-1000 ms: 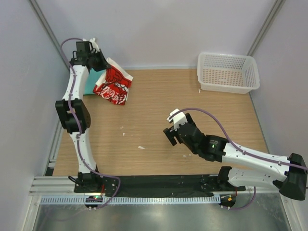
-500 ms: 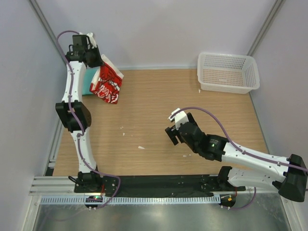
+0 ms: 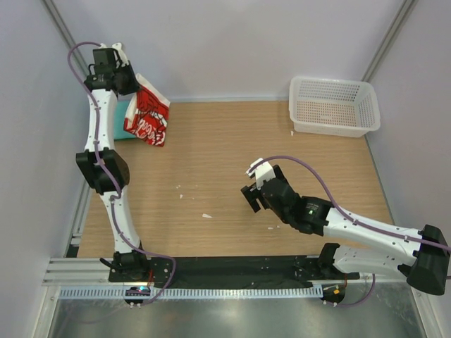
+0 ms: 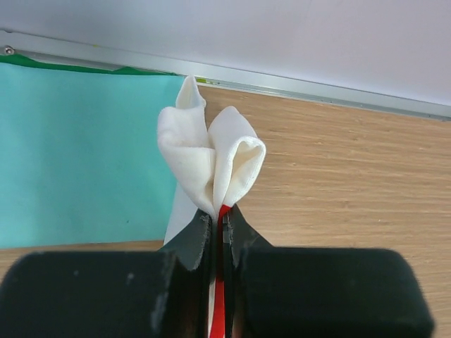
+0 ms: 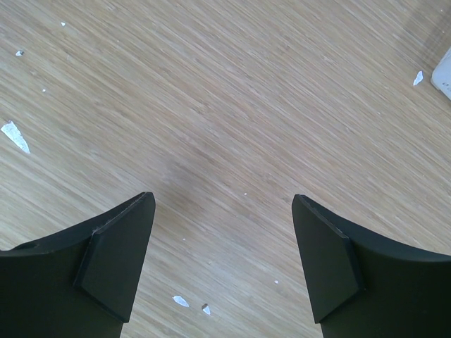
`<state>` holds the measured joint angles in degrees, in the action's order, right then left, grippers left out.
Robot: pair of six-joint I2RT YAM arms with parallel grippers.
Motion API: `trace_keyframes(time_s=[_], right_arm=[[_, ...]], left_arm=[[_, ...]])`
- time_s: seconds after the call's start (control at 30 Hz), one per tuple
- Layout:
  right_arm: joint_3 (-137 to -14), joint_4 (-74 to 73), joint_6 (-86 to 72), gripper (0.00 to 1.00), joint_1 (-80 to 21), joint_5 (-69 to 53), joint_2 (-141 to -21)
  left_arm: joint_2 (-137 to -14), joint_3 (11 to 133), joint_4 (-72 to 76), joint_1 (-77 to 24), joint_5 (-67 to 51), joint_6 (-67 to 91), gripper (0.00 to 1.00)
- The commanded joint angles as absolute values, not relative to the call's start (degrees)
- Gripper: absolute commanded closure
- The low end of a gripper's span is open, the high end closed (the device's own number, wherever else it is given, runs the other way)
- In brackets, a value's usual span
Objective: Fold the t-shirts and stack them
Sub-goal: Neatly place the folded tshirt to the corner
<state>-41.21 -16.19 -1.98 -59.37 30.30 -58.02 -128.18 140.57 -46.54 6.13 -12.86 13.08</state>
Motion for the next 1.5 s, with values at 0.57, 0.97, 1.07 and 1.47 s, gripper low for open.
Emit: trace_keyframes(time_s=[0.57, 0.97, 1.07, 1.47], right_arm=[[-41.4, -15.38, -3.87, 0.15, -58.71, 30.85, -56.78], [-41.22, -15.12, -4.13, 0.15, -58.45, 31.11, -57.13], [-41.22, -15.29, -4.04, 0.15, -58.27, 31.03, -57.22], [-42.36, -14.68, -3.51, 0.15, -57.13, 29.88, -59.94]], left_arm=[[-119.62, 145.11, -40.61, 6.24, -15.03, 17.31, 1.0], [-121.37, 145.37, -39.2, 6.94, -14.94, 17.93, 1.0], [-121.81, 145.37, -38.76, 7.03, -15.03, 17.67, 1.0], [-124.1, 145.11, -38.15, 8.35, -16.43, 17.49, 1.0]])
